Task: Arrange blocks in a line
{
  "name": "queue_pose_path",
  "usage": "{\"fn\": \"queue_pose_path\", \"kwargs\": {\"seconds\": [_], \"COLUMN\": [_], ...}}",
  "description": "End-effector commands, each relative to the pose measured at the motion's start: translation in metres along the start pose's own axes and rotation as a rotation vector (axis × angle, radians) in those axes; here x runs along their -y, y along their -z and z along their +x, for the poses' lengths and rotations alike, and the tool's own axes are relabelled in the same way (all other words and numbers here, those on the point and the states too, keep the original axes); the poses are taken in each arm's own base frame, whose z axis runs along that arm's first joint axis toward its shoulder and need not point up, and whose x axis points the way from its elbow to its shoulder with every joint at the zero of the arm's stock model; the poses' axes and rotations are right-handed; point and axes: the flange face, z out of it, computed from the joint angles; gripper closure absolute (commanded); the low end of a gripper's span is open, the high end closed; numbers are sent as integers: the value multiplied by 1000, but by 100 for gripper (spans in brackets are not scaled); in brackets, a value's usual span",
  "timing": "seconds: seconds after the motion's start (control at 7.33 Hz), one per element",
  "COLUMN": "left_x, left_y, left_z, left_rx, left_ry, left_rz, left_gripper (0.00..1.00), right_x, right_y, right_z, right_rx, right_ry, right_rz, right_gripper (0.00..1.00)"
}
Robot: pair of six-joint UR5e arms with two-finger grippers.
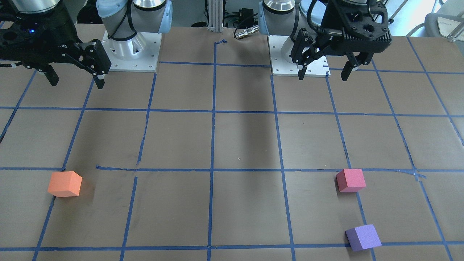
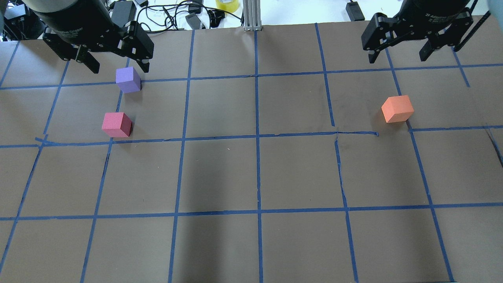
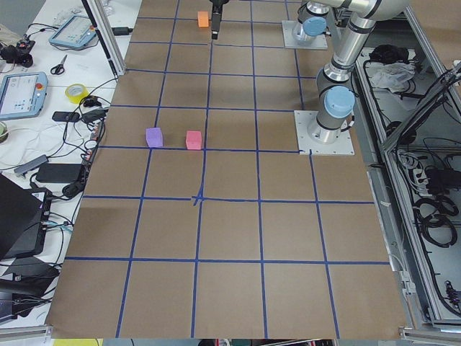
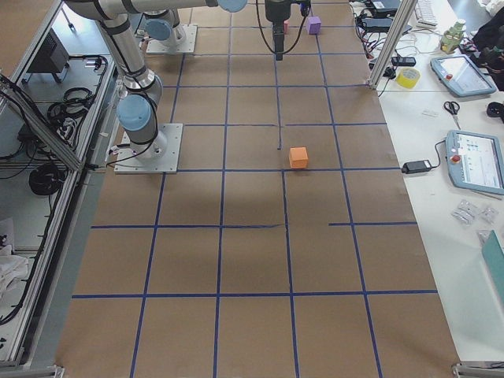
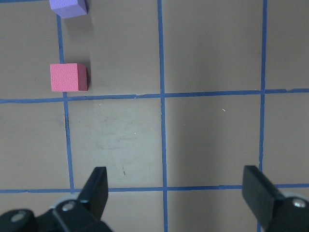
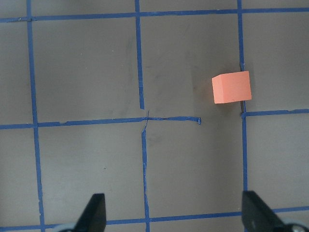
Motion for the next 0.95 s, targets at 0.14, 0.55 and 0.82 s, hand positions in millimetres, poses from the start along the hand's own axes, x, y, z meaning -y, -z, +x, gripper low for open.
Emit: {"fn": "queue_pose_path", "kwargs": {"seconds": [0.14,0.55,0.82], "left_x": [-3,-5,-5], "left_y": [0,-4,-4], "left_z": [0,0,0], "left_rx": [-9,-7,-7], "left_ry": [3,1,-5], "left_rz": [6,-1,-1], "left_gripper": [0,0,0], "right_x": [0,-1,1], "right_y": [0,-1,-5], "right_z": [0,0,0], "right_rx": [0,-3,-6], "right_ry": [0,-1,-1], "right_rz": [-2,-7,-16], "right_gripper": [0,0,0]}}
